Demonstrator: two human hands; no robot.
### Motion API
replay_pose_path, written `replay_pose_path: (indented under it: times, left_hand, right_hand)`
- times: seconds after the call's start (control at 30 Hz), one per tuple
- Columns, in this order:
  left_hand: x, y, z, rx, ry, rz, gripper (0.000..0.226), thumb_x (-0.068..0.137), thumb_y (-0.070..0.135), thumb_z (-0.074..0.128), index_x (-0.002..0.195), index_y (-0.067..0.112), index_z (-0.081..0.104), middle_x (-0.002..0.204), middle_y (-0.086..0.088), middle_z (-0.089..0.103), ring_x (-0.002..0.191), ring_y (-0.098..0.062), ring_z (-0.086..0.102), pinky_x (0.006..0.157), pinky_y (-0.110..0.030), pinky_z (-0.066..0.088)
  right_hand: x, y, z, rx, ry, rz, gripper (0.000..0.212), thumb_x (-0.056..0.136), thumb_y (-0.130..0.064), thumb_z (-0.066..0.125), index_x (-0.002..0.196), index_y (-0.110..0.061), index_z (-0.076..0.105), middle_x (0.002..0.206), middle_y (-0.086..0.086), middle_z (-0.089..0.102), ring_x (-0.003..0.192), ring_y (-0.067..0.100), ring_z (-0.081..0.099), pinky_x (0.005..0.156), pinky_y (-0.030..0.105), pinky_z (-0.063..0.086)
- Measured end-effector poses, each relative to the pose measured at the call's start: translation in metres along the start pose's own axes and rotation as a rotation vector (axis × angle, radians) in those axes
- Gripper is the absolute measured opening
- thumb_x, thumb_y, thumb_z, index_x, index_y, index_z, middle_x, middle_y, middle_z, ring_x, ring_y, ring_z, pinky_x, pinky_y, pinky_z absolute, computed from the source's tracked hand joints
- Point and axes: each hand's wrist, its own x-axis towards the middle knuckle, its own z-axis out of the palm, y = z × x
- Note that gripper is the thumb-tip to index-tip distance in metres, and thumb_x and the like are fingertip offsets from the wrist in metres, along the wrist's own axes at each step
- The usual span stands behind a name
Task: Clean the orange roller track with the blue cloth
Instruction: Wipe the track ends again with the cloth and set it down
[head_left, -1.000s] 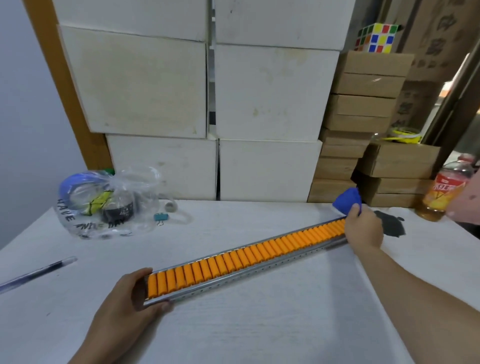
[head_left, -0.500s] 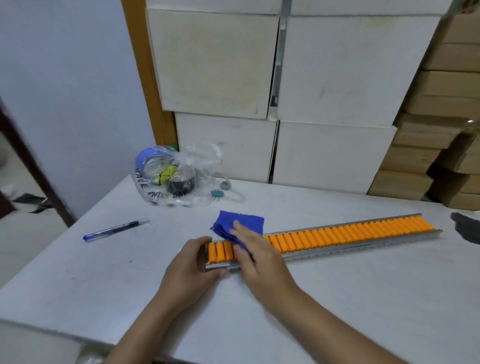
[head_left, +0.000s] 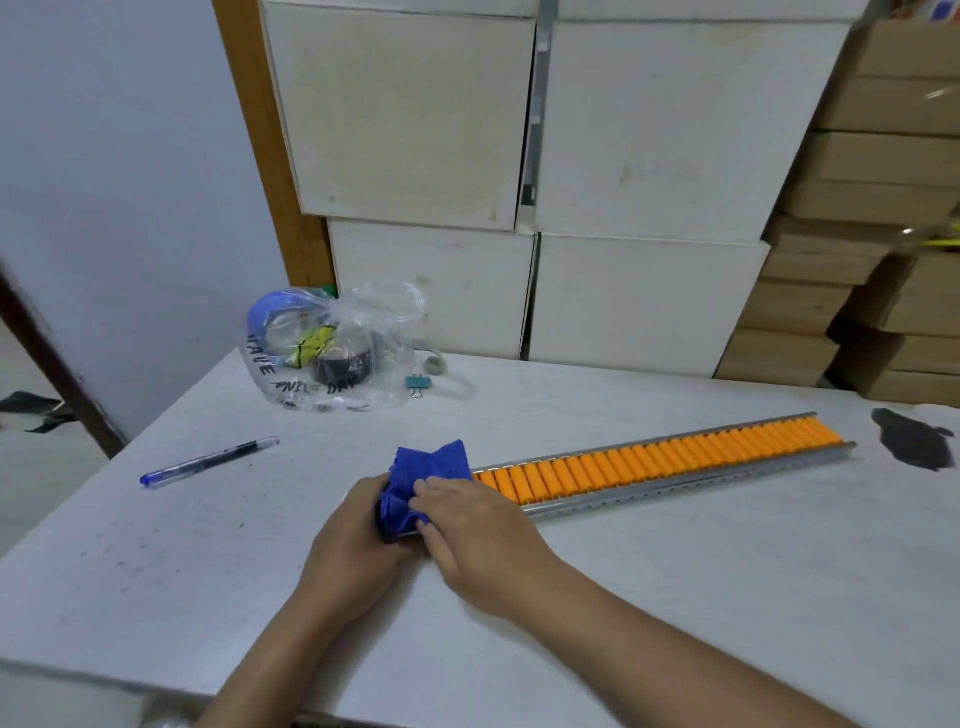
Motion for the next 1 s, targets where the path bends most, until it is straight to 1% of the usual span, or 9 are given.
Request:
replay_pose_path:
  times: [0.07, 0.13, 0.2, 0.3, 0.4, 0.6, 0.7, 0.83, 1.0]
  left_hand:
    - [0.0, 0.0, -0.001, -0.007, -0.001, 0.014, 0.055, 0.049, 0.045, 0.078, 0.098, 0.053, 0.054, 0.101, 0.019, 0.064, 0.092, 0.003, 0.061, 0.081, -0.031, 0.05]
    - [0.001, -0.005, -0.001, 0.018, 0.014, 0.014, 0.066, 0.046, 0.047, 0.082, 0.101, 0.056, 0.049, 0.108, 0.024, 0.059, 0.1, 0.007, 0.057, 0.087, -0.029, 0.047]
    - [0.001, -0.007, -0.001, 0.059, 0.017, 0.018, 0.073, 0.049, 0.039, 0.085, 0.109, 0.051, 0.044, 0.111, 0.027, 0.054, 0.105, 0.006, 0.054, 0.089, -0.028, 0.045]
    - [0.002, -0.006, 0.0, 0.095, 0.039, 0.039, 0.075, 0.055, 0.032, 0.086, 0.12, 0.038, 0.048, 0.109, 0.031, 0.05, 0.103, 0.001, 0.054, 0.084, -0.025, 0.042]
    - [0.002, -0.005, 0.001, 0.115, 0.054, 0.066, 0.075, 0.057, 0.031, 0.086, 0.123, 0.033, 0.05, 0.108, 0.027, 0.052, 0.102, -0.003, 0.053, 0.082, -0.026, 0.04]
    - [0.001, -0.006, 0.001, 0.12, 0.057, 0.074, 0.074, 0.058, 0.03, 0.086, 0.123, 0.032, 0.05, 0.11, 0.014, 0.055, 0.102, -0.008, 0.053, 0.082, -0.03, 0.041]
    - [0.002, -0.005, 0.002, 0.111, 0.062, 0.075, 0.074, 0.057, 0.028, 0.086, 0.122, 0.031, 0.051, 0.109, 0.013, 0.056, 0.101, -0.009, 0.054, 0.082, -0.031, 0.04]
    - [0.002, -0.005, 0.002, 0.116, 0.062, 0.085, 0.073, 0.056, 0.028, 0.087, 0.121, 0.03, 0.052, 0.109, 0.011, 0.056, 0.1, -0.01, 0.053, 0.08, -0.031, 0.04]
    - [0.003, -0.007, 0.001, 0.144, 0.051, 0.075, 0.075, 0.057, 0.033, 0.087, 0.122, 0.03, 0.051, 0.111, 0.01, 0.057, 0.101, -0.011, 0.053, 0.081, -0.032, 0.041]
  right_hand:
    - [-0.005, 0.007, -0.007, -0.006, -0.002, 0.038, 0.031, 0.087, -0.025, 0.044, 0.099, -0.012, 0.069, 0.1, 0.004, 0.071, 0.094, 0.02, 0.064, 0.081, 0.032, 0.053]
    - [-0.012, 0.017, -0.013, 0.004, -0.004, 0.091, 0.03, 0.087, -0.025, 0.046, 0.101, -0.011, 0.068, 0.103, 0.004, 0.071, 0.096, 0.02, 0.065, 0.083, 0.032, 0.052]
    - [-0.021, 0.029, -0.018, -0.003, 0.016, 0.136, 0.033, 0.088, -0.027, 0.044, 0.104, -0.012, 0.068, 0.107, 0.004, 0.07, 0.102, 0.02, 0.064, 0.089, 0.031, 0.05]
    - [-0.037, 0.049, -0.027, -0.036, 0.037, 0.206, 0.041, 0.089, -0.033, 0.038, 0.111, -0.013, 0.067, 0.119, 0.003, 0.067, 0.114, 0.017, 0.059, 0.098, 0.028, 0.04]
    - [-0.053, 0.072, -0.038, -0.056, 0.043, 0.296, 0.039, 0.092, -0.032, 0.042, 0.119, -0.014, 0.063, 0.128, 0.003, 0.061, 0.122, 0.017, 0.053, 0.103, 0.029, 0.038]
    - [-0.085, 0.123, -0.065, -0.139, 0.089, 0.468, 0.033, 0.094, -0.021, 0.054, 0.126, -0.012, 0.059, 0.132, 0.004, 0.058, 0.125, 0.018, 0.05, 0.102, 0.026, 0.033]
    - [-0.098, 0.152, -0.082, -0.193, 0.104, 0.589, 0.035, 0.095, -0.022, 0.051, 0.128, -0.011, 0.057, 0.134, 0.004, 0.057, 0.126, 0.017, 0.048, 0.101, 0.026, 0.035]
    - [-0.113, 0.191, -0.105, -0.248, 0.145, 0.768, 0.038, 0.097, -0.023, 0.046, 0.132, -0.009, 0.053, 0.137, 0.008, 0.053, 0.128, 0.021, 0.046, 0.1, 0.035, 0.04]
    - [-0.122, 0.232, -0.134, -0.304, 0.157, 1.01, 0.041, 0.1, -0.025, 0.038, 0.135, -0.005, 0.046, 0.142, 0.012, 0.047, 0.131, 0.025, 0.043, 0.102, 0.038, 0.037]
